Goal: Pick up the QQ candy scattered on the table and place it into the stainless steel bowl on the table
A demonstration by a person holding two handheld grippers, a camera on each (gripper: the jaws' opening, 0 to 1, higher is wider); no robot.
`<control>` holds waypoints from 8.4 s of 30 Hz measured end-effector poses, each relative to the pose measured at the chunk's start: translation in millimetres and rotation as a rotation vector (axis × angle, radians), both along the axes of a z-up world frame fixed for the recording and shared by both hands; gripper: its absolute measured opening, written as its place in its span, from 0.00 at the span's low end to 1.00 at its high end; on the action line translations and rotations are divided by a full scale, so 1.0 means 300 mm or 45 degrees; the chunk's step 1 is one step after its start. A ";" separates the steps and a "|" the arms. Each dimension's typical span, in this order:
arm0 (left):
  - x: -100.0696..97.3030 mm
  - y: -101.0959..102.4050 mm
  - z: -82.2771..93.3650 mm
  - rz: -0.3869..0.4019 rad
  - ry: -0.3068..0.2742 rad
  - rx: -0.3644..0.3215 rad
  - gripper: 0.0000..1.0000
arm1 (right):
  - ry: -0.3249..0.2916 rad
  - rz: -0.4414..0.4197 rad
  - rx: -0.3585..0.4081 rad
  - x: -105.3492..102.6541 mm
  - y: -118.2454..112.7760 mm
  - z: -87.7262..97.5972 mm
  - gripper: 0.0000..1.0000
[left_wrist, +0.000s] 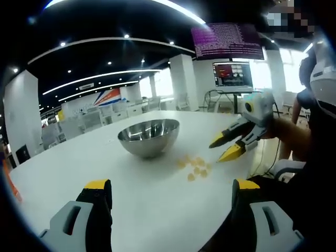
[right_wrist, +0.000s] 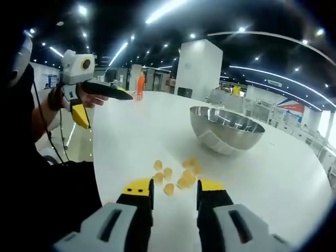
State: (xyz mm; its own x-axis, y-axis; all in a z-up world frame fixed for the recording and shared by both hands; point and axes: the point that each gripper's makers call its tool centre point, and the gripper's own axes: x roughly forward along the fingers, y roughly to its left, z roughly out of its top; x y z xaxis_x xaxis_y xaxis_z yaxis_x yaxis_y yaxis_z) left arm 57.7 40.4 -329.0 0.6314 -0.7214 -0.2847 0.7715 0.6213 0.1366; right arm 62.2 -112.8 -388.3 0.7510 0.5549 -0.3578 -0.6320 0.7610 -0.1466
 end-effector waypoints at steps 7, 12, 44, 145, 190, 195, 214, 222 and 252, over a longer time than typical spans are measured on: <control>0.002 -0.017 0.015 -0.010 -0.011 -0.030 0.95 | 0.064 0.012 0.035 0.004 0.034 -0.045 0.16; 0.004 -0.018 0.032 -0.008 -0.024 -0.053 0.95 | 0.077 0.005 0.035 0.006 0.037 -0.060 0.15; -0.006 -0.029 0.037 -0.020 -0.027 -0.029 0.95 | 0.084 -0.008 0.030 0.007 0.042 -0.083 0.07; -0.029 -0.010 0.064 -0.034 -0.034 -0.084 0.95 | -0.089 -0.160 -0.027 0.626 0.004 0.254 0.06; -0.034 -0.006 0.080 -0.027 -0.053 -0.077 0.95 | -0.228 -0.191 -0.002 0.616 -0.041 0.377 0.20; -0.033 -0.003 0.079 -0.026 -0.051 -0.076 0.95 | -0.283 -0.187 0.003 0.602 -0.049 0.448 0.20; -0.033 -0.013 0.075 -0.032 -0.048 -0.071 0.95 | -0.592 -0.130 0.030 0.399 -0.035 0.844 0.20; -0.031 -0.019 0.090 -0.031 -0.057 -0.079 0.95 | -0.642 -0.047 0.045 0.283 0.013 0.907 0.20; -0.049 -0.051 0.137 -0.085 -0.084 -0.065 0.95 | -0.271 0.081 0.084 0.076 0.102 0.354 0.19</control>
State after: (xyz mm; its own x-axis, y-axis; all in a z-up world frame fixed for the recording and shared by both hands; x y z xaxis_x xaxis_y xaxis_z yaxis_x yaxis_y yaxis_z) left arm 42.9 25.2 -287.8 0.5975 -0.7749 -0.2061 0.8019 0.5762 0.1583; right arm 85.1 -82.2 -282.0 0.7687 0.6201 -0.1565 -0.6389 0.7331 -0.2333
